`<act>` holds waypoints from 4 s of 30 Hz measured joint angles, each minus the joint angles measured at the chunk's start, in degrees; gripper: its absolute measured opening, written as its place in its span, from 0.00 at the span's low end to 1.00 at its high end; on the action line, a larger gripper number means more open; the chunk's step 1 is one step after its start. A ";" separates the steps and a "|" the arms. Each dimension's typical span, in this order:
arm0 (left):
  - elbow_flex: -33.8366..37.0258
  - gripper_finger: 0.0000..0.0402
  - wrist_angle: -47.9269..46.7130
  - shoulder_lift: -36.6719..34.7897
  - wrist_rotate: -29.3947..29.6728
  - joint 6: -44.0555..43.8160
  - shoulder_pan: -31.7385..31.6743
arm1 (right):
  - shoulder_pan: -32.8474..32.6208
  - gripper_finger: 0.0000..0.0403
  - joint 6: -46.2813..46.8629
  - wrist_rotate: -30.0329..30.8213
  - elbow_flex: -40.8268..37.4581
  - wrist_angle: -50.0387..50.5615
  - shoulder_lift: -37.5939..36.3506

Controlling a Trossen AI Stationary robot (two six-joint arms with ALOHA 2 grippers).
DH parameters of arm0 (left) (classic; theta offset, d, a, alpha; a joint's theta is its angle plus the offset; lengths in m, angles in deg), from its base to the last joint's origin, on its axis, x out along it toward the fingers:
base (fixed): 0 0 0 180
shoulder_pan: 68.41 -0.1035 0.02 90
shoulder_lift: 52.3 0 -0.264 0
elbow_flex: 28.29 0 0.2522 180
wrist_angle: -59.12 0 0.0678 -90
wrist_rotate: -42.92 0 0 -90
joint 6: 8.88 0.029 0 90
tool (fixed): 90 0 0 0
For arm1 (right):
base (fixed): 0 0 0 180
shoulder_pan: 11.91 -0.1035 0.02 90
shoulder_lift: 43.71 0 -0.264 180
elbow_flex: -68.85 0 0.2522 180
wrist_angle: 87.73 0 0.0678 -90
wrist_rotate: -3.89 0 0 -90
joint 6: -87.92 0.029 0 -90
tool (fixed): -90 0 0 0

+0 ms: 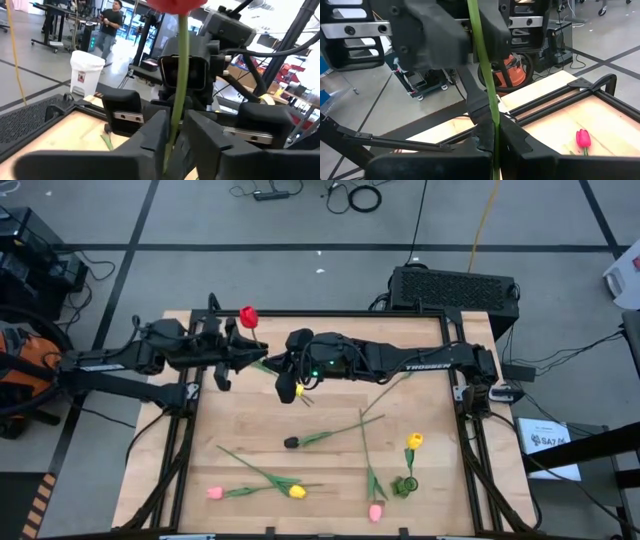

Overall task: Sort flowers into vase by color
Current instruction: Put the bottom red tulip into the transparent vase, then put the right black tulip into the transparent flower vase

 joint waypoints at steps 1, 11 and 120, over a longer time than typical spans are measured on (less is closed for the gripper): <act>0.00 0.14 -0.05 0.04 0.04 0.21 -0.02 | 0.00 0.00 0.05 -0.04 0.00 0.00 0.00; 0.00 0.02 -0.26 0.13 0.45 0.23 -0.04 | -0.04 0.01 0.02 -0.24 0.04 0.23 0.00; -2.60 0.20 -24.71 12.37 18.14 -8.04 -6.18 | 5.14 0.32 1.78 9.29 -61.82 10.09 -63.36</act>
